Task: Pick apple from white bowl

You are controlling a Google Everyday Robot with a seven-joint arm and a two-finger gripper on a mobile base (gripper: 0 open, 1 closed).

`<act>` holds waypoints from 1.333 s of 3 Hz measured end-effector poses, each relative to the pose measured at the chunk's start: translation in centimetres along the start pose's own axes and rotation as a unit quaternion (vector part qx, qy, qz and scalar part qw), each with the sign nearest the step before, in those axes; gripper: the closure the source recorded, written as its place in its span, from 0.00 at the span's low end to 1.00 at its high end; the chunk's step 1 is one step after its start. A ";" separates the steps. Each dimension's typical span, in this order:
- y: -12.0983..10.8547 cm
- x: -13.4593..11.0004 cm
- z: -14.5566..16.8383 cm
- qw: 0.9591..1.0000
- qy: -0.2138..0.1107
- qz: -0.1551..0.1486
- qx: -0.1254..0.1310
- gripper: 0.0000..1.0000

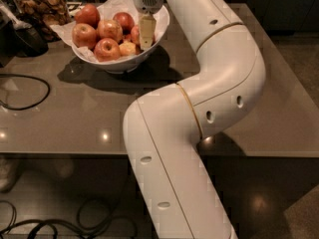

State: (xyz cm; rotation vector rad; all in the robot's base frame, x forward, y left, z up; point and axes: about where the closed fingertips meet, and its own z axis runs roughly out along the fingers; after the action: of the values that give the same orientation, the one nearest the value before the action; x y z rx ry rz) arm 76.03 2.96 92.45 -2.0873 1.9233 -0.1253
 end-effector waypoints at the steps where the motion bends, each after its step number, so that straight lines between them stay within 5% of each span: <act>1: 0.1 0.2 0.6 1.000 -0.002 0.002 -0.005 0.29; 4: 0.0 -0.5 0.7 1.000 0.002 -0.005 -0.005 0.29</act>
Offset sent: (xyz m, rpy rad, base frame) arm 0.1809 -0.0166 0.1406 -0.0541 0.1404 0.0121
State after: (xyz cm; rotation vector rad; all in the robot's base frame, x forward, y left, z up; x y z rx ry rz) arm 76.15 3.59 91.83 -2.1050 1.9206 -0.1230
